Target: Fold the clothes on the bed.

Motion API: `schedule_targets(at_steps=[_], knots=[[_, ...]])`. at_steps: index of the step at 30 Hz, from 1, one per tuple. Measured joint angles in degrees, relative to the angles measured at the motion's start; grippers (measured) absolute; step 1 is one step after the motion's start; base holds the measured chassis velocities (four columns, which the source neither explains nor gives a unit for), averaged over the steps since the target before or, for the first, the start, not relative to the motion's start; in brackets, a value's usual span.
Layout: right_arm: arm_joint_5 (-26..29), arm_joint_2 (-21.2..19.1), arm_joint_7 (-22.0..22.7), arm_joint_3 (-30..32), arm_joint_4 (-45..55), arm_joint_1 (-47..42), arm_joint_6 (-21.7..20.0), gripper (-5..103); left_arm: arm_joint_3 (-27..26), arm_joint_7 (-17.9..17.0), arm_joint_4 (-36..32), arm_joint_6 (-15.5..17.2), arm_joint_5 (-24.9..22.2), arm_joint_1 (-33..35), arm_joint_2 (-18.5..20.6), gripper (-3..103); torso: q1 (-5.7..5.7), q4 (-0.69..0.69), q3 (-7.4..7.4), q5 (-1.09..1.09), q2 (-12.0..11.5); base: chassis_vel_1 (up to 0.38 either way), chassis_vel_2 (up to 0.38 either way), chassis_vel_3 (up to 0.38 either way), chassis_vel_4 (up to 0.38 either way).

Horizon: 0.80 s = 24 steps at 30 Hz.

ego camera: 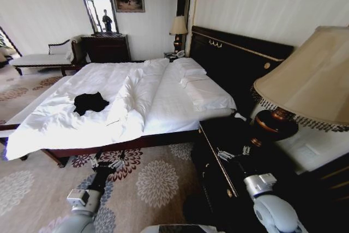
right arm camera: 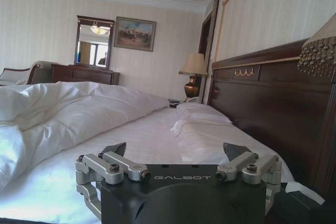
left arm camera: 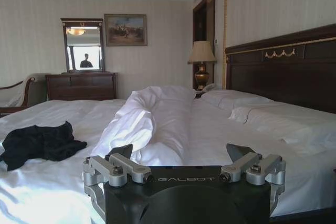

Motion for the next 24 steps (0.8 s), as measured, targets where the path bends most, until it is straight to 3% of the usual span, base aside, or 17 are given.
schedule_targets(at_steps=[24], knots=[[-2.39, 3.8, -0.04, -0.45, 0.77, -1.74, 0.42, 100, 2.65, -0.85, 0.36, 0.11, 1.75, 0.11, -0.79, 100, 0.0, -0.01, 0.0, 0.0, 0.0, -0.116, 0.108, 0.122, -0.117]])
